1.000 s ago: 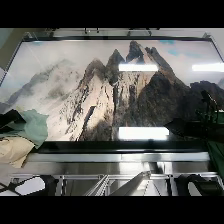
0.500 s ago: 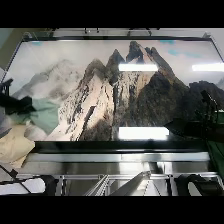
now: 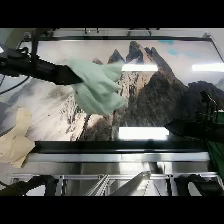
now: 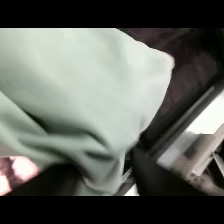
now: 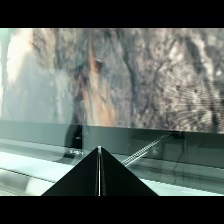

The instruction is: Fold the shirts.

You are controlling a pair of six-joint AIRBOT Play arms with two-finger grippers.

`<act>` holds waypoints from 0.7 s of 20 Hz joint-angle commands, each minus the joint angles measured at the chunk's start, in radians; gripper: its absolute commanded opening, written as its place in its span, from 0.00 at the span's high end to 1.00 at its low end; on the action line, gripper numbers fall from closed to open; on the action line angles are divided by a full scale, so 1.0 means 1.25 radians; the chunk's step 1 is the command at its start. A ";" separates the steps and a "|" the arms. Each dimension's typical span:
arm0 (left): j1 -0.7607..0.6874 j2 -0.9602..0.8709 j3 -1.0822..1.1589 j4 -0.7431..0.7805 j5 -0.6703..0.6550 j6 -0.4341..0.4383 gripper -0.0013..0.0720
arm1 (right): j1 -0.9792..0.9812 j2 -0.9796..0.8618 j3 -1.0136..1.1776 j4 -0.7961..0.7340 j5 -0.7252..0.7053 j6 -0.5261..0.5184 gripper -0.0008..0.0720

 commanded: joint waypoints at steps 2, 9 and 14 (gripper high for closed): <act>-0.067 0.009 -0.074 0.020 0.077 0.001 0.01 | 0.001 -0.005 0.000 -0.001 -0.007 -0.003 0.29; -0.026 -0.091 -0.078 0.223 0.041 -0.050 0.01 | 0.001 -0.184 0.000 0.173 -0.155 -0.292 0.03; -0.019 -0.266 -0.076 0.215 0.066 -0.049 0.01 | 0.013 -0.510 0.083 0.434 -0.200 -0.531 0.34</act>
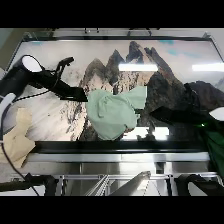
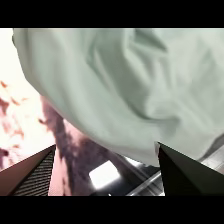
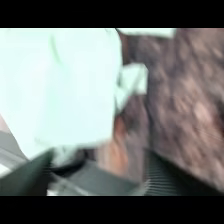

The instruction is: Fold the shirts.

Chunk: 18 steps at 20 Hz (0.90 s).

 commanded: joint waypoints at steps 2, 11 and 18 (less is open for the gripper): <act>0.000 -0.138 0.000 0.008 0.060 -0.003 0.01 | 0.045 -0.292 0.112 0.146 -0.009 -0.151 0.34; -0.079 -0.271 0.104 0.009 0.091 0.000 0.64 | 0.165 -0.517 0.278 0.147 0.049 -0.152 0.75; -0.052 -0.042 0.304 -0.128 -0.060 0.027 0.98 | 0.117 -0.311 0.419 0.229 0.296 -0.161 0.97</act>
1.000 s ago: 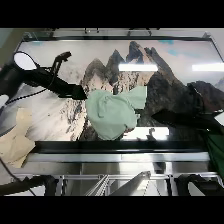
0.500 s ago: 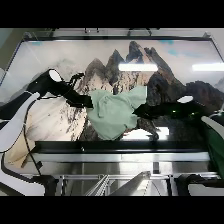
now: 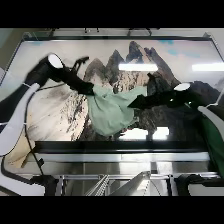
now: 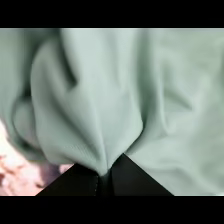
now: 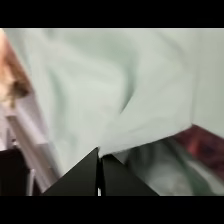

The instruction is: Fold the shirts.

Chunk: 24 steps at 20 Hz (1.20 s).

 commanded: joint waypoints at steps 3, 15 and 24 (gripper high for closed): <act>0.029 0.268 0.235 -0.177 -0.081 0.015 0.97 | -0.048 0.293 0.179 0.166 0.113 -0.031 0.97; -0.023 0.434 0.081 -0.179 0.015 0.031 0.90 | 0.036 0.429 0.206 -0.059 -0.039 0.050 0.96; 0.156 0.151 -0.062 -0.180 -0.151 0.056 0.58 | -0.066 0.152 0.199 -0.359 0.069 0.233 0.27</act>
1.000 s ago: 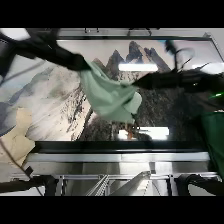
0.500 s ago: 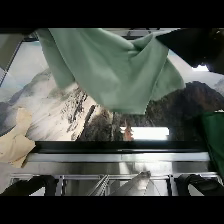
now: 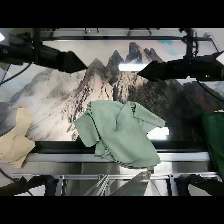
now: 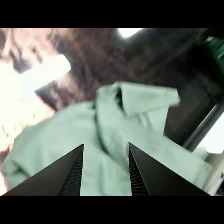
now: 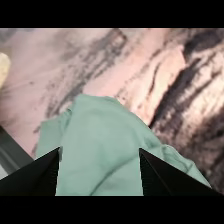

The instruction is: Fold the shirts.

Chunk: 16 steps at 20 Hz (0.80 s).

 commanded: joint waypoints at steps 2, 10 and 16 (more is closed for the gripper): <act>0.099 -0.115 -0.063 -0.002 -0.195 0.004 0.58 | -0.072 -0.055 -0.035 -0.100 0.237 0.086 0.28; 0.143 -0.117 -0.374 0.000 -0.045 0.022 0.58 | -0.075 0.031 -0.492 -0.230 0.058 0.121 0.28; 0.052 -0.117 -0.487 0.146 0.123 0.044 0.58 | -0.055 -0.060 -0.542 -0.023 -0.005 -0.016 0.28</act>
